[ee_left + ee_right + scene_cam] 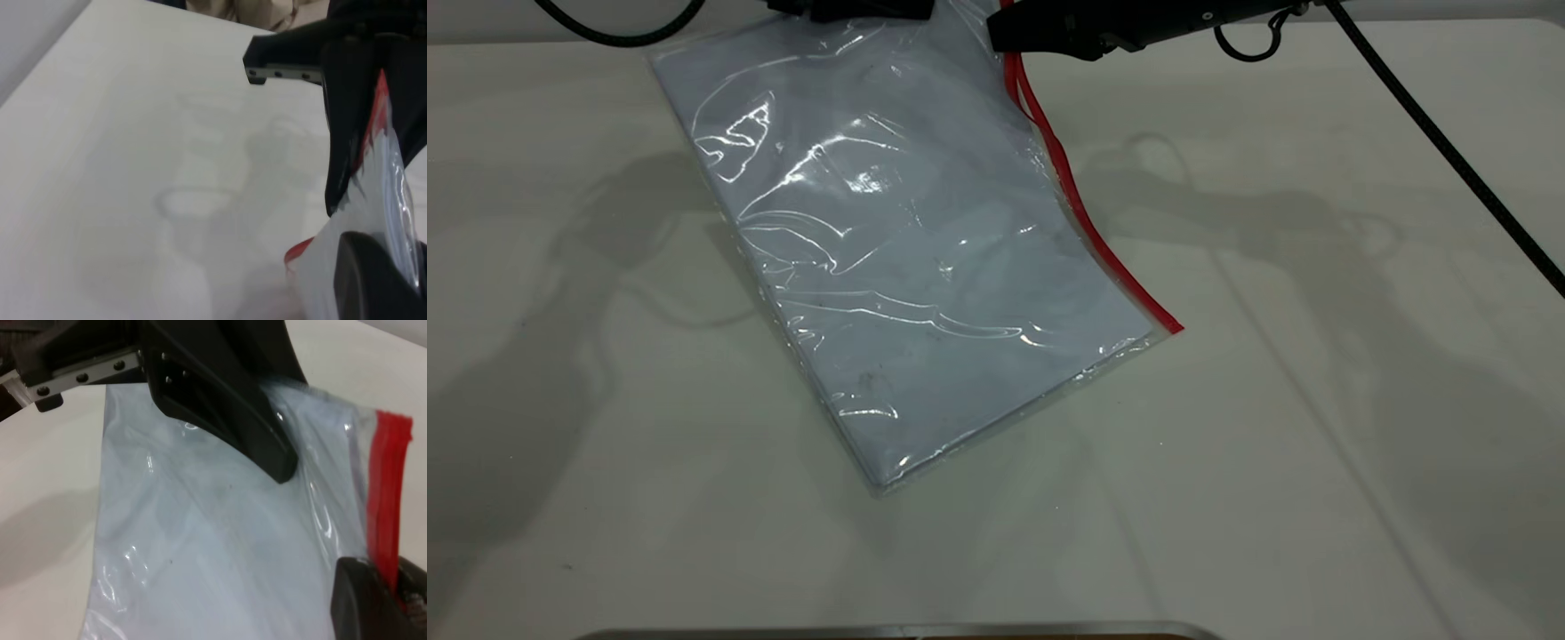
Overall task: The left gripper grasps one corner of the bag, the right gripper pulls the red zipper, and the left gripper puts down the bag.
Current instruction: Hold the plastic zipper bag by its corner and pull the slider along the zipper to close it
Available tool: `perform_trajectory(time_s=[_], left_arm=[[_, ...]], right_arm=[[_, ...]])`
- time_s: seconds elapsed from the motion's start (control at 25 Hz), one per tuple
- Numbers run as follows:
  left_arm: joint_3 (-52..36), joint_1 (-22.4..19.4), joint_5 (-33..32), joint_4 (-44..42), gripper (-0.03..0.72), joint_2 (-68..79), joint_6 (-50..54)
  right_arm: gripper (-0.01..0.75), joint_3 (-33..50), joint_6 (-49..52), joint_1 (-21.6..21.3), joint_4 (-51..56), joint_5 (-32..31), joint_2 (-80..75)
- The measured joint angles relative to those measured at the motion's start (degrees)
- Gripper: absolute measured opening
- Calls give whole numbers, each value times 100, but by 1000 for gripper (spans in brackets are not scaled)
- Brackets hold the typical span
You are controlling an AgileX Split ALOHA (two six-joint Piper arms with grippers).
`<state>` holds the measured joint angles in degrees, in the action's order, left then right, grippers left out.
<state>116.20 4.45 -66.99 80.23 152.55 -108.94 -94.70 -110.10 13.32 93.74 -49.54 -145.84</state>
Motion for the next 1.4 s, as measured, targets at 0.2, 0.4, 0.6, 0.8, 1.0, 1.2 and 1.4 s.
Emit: perform_trajectory(time_s=[0.2,0.4,0.6,0.8,1.0,1.2,1.4], left_arm=[[-31,-80,0,277,51,20,-194],[-37,-161,-5,435,51,53,-272],[-37,-211,-5,470,51,53,-285],[-37,-341,0,792,51,53,-321],[18,-581,77,1243,51,-78,-367],[18,-586,92,1302,51,-89,-367],[18,-586,97,1302,51,-89,-355]], right_arm=[[46,-37,67,0,0,-33,-106],[48,-37,81,0,-12,6,-159],[48,-37,112,-11,-139,41,-308],[49,-20,442,-166,-975,211,-456],[49,75,912,-436,-2140,416,-644],[49,75,1347,-539,-2426,143,-644],[66,75,1409,-561,-2301,29,-644]])
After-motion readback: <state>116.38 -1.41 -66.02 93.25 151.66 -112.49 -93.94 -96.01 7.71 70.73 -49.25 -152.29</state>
